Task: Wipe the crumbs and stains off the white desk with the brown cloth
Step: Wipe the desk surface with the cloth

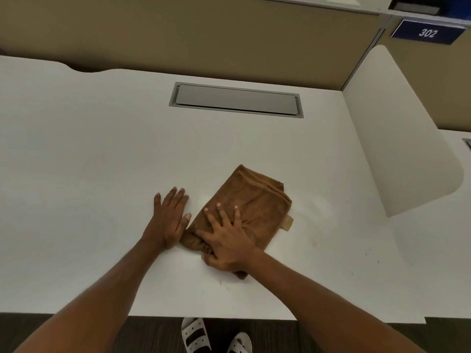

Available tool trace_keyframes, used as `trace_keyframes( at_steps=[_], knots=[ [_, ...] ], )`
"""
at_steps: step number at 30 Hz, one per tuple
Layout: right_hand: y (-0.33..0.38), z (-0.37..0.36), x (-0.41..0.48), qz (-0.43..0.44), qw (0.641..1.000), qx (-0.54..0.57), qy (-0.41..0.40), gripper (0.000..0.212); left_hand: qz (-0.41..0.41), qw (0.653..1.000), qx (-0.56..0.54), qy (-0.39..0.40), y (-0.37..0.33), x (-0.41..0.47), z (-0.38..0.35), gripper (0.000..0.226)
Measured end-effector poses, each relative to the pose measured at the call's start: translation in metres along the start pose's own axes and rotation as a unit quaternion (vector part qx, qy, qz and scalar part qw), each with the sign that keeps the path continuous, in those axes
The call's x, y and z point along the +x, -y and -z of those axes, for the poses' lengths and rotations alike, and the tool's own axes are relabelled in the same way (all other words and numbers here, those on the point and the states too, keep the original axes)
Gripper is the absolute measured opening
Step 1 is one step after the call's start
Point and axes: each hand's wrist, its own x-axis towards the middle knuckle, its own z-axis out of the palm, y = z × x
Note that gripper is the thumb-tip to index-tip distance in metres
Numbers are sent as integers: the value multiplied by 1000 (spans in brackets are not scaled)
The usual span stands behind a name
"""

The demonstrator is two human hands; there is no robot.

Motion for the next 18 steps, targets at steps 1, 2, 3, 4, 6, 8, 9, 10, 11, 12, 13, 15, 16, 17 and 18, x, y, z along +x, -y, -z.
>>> trace_keyframes(
  at_steps=[1, 2, 3, 4, 6, 8, 9, 10, 11, 12, 13, 15, 16, 17, 18],
  knots=[
    [4, 0, -4, 11, 1000, 1, 3, 62, -1, 1000, -2, 0, 0, 0, 0, 71],
    [8, 0, -8, 23, 1000, 1, 7, 62, -2, 1000, -1, 1, 0, 0, 0, 73],
    [12, 0, -13, 35, 999, 1, 12, 61, -3, 1000, 0, 1, 0, -1, -1, 75],
    [16, 0, -18, 48, 999, 2, 18, 61, -3, 1000, 1, 1, 0, -1, -1, 75],
    [24, -1, -29, 76, 997, 7, 29, 60, -2, 1000, 2, 0, 0, -1, 0, 79],
    [31, -2, -42, 104, 994, 14, 34, 57, -3, 1000, 0, 0, -1, 0, 0, 88],
    [33, -2, -49, 117, 992, 18, 36, 55, -3, 1000, 1, 1, -1, 0, 0, 90],
    [35, -1, -55, 127, 991, 19, 41, 54, -3, 1000, 2, 3, -1, 0, 1, 90],
    [36, 1, -60, 134, 990, 17, 47, 53, -2, 1000, 5, 5, -1, 0, 0, 88],
    [36, 2, -65, 139, 989, 13, 54, 52, 0, 1000, 8, 7, -1, 0, 0, 84],
    [36, 4, -70, 144, 988, 10, 61, 52, 3, 1000, 11, 8, -1, 0, 0, 80],
    [35, 8, -80, 159, 984, 3, 78, 51, 6, 1000, 18, 8, -1, -1, -1, 75],
    [33, 10, -85, 166, 982, -1, 87, 50, 7, 1000, 21, 10, -1, -1, -1, 75],
    [31, 12, -89, 172, 980, -3, 96, 49, 9, 1000, 26, 11, -2, -1, -2, 75],
    [29, 13, -94, 177, 979, -3, 103, 48, 9, 999, 31, 12, -2, -2, -2, 75]
  ],
)
